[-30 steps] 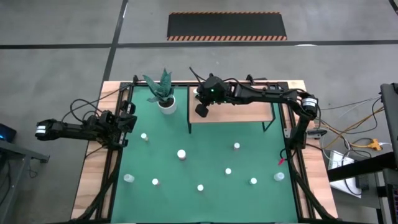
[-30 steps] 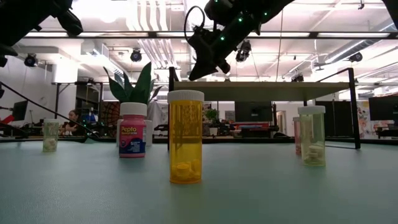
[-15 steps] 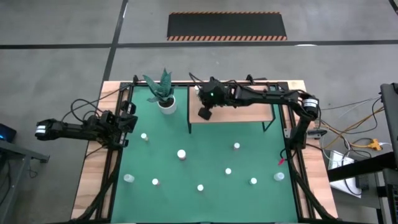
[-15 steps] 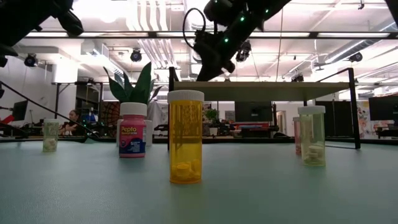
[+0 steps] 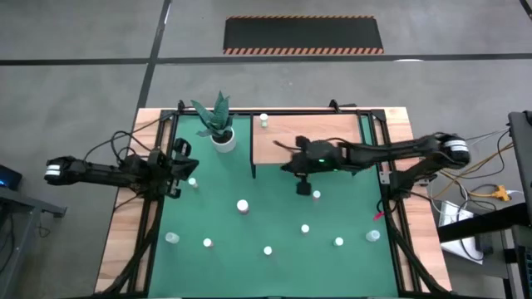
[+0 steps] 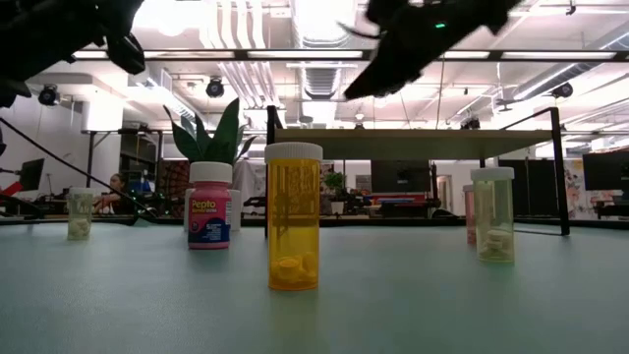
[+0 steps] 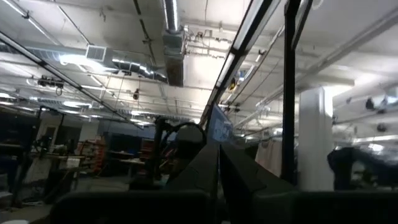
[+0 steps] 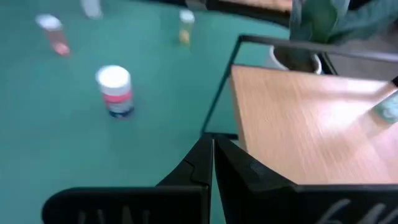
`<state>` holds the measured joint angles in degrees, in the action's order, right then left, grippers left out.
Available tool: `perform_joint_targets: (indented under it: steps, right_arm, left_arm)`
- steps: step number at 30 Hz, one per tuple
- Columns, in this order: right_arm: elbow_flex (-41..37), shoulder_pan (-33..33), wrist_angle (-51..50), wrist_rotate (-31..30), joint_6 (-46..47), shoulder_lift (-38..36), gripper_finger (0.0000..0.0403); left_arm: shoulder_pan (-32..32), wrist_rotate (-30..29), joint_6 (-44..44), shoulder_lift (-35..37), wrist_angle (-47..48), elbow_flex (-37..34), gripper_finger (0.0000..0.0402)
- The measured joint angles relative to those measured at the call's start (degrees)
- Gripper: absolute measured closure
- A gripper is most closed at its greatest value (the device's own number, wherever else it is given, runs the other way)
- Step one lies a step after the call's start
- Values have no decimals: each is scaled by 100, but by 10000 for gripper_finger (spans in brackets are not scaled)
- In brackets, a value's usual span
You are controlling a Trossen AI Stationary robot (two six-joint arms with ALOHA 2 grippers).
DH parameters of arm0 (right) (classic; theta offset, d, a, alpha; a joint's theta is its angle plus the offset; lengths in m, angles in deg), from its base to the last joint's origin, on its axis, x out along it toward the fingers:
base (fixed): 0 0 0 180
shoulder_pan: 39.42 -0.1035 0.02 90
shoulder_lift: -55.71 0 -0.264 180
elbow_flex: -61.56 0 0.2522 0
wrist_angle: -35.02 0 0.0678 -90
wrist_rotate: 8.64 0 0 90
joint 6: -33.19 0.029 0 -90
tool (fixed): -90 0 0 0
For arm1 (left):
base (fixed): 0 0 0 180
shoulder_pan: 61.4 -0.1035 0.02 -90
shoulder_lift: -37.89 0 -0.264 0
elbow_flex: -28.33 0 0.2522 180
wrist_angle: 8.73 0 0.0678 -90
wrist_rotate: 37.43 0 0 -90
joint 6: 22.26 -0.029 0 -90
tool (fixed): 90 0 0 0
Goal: Pick and place medicine bottles onto shelf by color
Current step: Put the pink pill bottle on the shelf
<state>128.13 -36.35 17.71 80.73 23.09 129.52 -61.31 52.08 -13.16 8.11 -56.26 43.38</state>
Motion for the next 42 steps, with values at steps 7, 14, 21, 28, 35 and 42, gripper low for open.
perform_joint_targets:
  steps: [7, 14, 21, 28, 35, 42]
  right_arm:
    - [-1567, -220, 1761, 118, -332, -1302, 394]
    - [-2735, -205, 3279, 112, -502, -2087, 394]
    - [-2958, -195, 3746, 112, -893, -2514, 394]
    - [-3042, -195, 3635, 114, -1153, -2738, 394]
    - [-3269, -195, 3610, 68, -1154, -3091, 394]
    - [-3374, -195, 3493, 64, -1155, -3523, 394]
  left_arm:
    - [3, 3, 562, -480, -444, 477, 402]
    - [3, 4, 718, -1167, -413, 1535, 402]
    - [27, 10, 1240, -1962, 483, 2655, 402]
    - [345, -98, 2169, -2928, 1370, 3724, 402]
    - [1040, -1245, 2924, -3636, 3618, 4911, 402]
    - [1628, -1707, 3679, -4211, 6259, 6238, 402]
